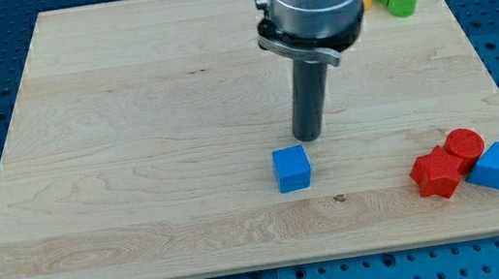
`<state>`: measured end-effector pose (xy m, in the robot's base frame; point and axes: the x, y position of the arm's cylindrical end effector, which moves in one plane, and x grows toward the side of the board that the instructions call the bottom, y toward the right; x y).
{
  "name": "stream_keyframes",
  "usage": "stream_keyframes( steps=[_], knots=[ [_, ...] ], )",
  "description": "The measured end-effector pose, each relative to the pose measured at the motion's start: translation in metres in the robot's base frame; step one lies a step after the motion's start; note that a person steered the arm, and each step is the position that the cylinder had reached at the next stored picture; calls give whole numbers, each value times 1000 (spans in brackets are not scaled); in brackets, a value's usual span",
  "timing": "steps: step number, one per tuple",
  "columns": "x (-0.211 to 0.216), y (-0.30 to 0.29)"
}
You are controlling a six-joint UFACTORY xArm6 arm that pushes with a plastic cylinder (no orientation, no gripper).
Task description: Move the blue cube towards the center right
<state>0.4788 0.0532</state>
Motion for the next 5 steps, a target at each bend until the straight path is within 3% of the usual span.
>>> stream_keyframes(
  steps=[1, 2, 4, 5],
  knots=[
    [-18, -31],
    [-7, -66],
    [69, -88],
    [79, -88]
  ],
)
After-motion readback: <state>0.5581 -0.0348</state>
